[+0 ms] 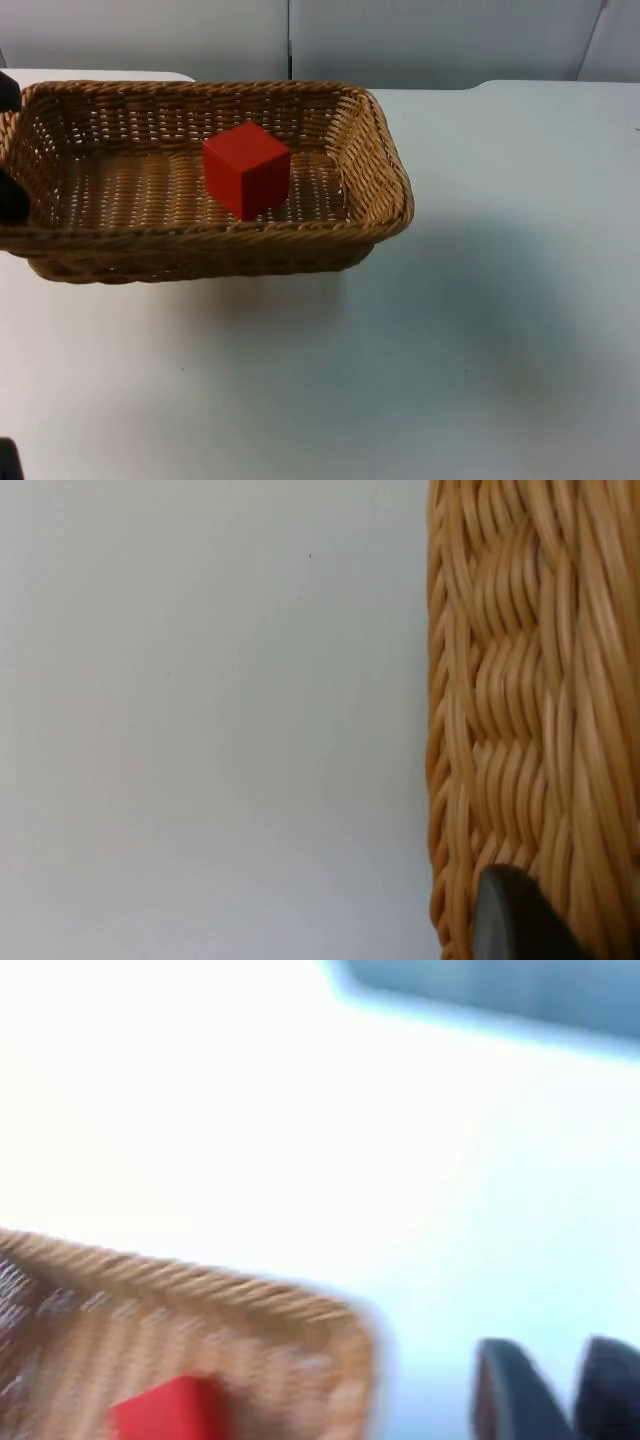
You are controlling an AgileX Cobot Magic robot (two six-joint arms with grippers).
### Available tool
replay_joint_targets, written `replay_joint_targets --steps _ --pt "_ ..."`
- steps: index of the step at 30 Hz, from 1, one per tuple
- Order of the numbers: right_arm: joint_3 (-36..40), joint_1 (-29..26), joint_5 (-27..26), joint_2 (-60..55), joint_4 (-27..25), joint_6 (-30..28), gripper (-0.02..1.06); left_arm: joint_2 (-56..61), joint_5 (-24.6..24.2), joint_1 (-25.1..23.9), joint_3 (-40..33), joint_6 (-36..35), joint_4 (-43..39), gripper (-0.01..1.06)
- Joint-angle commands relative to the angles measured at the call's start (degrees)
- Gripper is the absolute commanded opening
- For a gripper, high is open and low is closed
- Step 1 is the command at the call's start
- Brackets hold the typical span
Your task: Pick up the basket with the left hand and place the cube into the basket with the right hand.
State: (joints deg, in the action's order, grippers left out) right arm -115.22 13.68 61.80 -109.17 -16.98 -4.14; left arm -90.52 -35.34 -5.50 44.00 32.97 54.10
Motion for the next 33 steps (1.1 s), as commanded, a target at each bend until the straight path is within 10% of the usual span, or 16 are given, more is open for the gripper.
replay_joint_targets --steps 1,12,28,33 --pt "-0.42 -3.83 1.75 3.91 2.76 1.14 0.00 0.54 -0.08 -0.03 0.01 0.01 2.10 0.00" --pt "4.13 -9.20 8.17 8.67 33.21 8.39 0.00 0.54 -0.08 -0.03 0.01 0.01 2.10 0.00" --pt "17.31 -9.20 0.45 12.51 29.03 7.66 0.00 0.54 4.13 -0.03 0.01 0.91 6.13 0.00" --pt "17.40 -9.20 -0.89 12.51 26.22 6.48 0.00 0.54 2.90 0.43 0.01 11.33 9.30 0.00"
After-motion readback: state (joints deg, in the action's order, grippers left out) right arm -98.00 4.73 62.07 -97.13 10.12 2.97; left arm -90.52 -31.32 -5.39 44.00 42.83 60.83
